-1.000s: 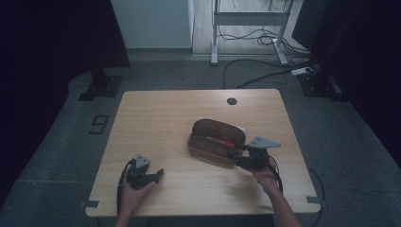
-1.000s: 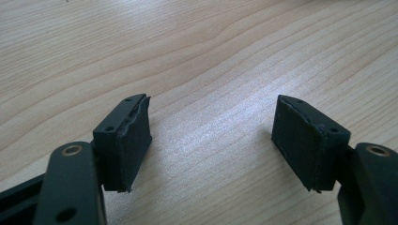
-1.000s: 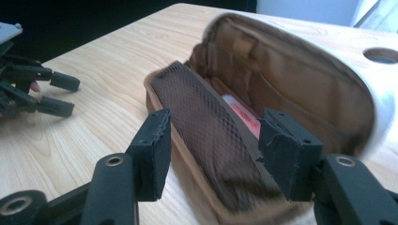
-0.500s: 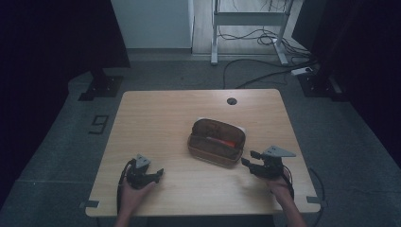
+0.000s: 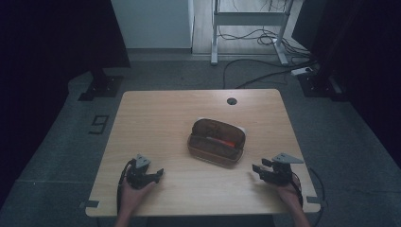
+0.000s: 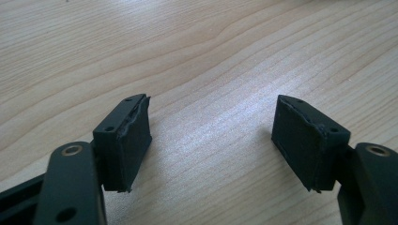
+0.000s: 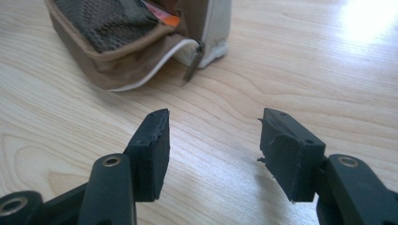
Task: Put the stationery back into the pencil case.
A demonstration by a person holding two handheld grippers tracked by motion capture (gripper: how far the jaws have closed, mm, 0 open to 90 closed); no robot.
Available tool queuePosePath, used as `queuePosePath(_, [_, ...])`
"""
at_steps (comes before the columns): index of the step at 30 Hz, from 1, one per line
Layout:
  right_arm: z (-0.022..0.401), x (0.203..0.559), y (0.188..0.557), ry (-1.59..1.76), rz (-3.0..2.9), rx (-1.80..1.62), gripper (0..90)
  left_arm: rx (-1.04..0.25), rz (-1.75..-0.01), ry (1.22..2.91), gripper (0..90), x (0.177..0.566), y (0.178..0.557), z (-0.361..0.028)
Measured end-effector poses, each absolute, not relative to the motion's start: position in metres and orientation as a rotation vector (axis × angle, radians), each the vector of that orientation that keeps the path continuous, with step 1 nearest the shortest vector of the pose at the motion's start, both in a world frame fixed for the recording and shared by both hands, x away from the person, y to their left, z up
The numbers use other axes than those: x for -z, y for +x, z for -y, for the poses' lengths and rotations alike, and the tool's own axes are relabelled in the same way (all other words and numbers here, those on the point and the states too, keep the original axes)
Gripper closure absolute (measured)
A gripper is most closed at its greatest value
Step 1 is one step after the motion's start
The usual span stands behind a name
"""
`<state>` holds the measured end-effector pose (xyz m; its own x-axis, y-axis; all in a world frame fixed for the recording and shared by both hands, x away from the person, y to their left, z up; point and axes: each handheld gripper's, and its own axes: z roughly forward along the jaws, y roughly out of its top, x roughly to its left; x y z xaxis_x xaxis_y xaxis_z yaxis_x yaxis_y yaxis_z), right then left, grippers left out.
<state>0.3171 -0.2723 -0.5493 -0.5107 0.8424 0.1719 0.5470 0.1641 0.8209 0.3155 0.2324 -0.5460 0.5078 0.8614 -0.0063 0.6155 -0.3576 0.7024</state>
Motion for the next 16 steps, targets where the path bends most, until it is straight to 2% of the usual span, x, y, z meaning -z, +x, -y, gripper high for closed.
queuePosePath(14, [0.2772,0.5524,0.3189,1.360,-2.112,-1.266,40.2,-0.485,-1.203,2.098,28.0,0.5460,0.3155,-0.2324])
queuePosePath(16, [0.2770,0.5528,0.3201,1.369,-2.118,-1.262,37.2,-0.485,-1.203,2.098,28.0,0.5460,0.3155,-0.2325])
